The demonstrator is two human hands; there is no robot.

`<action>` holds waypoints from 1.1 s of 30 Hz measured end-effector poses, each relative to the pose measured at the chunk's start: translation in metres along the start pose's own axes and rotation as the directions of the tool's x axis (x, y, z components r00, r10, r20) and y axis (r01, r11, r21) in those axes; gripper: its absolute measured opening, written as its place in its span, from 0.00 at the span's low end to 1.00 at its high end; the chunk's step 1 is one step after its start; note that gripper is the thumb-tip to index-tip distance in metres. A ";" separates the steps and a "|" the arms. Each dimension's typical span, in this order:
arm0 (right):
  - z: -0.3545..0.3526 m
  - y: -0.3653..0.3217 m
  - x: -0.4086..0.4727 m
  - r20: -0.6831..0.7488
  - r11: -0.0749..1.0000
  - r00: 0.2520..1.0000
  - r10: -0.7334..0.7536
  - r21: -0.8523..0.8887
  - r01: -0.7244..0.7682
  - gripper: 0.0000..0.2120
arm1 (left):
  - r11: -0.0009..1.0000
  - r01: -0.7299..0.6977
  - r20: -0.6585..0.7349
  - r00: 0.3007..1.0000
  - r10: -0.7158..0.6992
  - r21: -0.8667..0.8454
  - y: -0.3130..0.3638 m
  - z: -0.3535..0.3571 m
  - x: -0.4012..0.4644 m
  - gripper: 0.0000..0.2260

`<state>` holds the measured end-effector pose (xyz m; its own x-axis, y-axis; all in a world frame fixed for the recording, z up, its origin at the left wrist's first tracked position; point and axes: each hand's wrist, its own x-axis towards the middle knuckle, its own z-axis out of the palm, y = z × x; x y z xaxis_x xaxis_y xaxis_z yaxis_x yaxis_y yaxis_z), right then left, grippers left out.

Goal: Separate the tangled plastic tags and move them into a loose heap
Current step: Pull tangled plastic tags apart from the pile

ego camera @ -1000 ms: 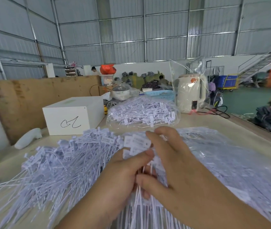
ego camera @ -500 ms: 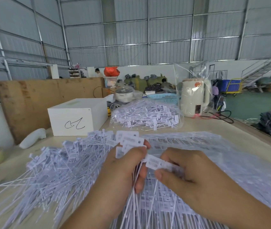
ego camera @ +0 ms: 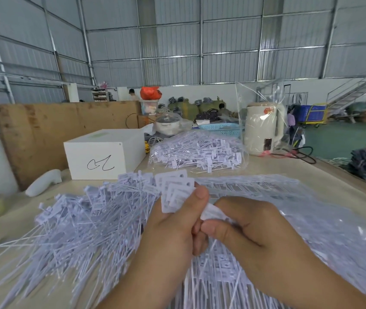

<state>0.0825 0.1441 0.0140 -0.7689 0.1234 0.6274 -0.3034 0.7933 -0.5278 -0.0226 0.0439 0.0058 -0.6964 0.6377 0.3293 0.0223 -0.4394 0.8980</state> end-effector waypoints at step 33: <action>-0.015 -0.027 0.002 -0.091 0.863 0.995 0.042 -0.498 -0.082 0.13 | 0.968 -0.095 0.107 0.992 0.072 0.233 0.007 0.002 -0.009 0.25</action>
<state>0.0974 0.1319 0.0379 -0.7263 0.2107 0.6543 0.0820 0.9716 -0.2218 -0.0151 0.0363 0.0100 -0.6125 0.6682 0.4223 0.2548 -0.3389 0.9057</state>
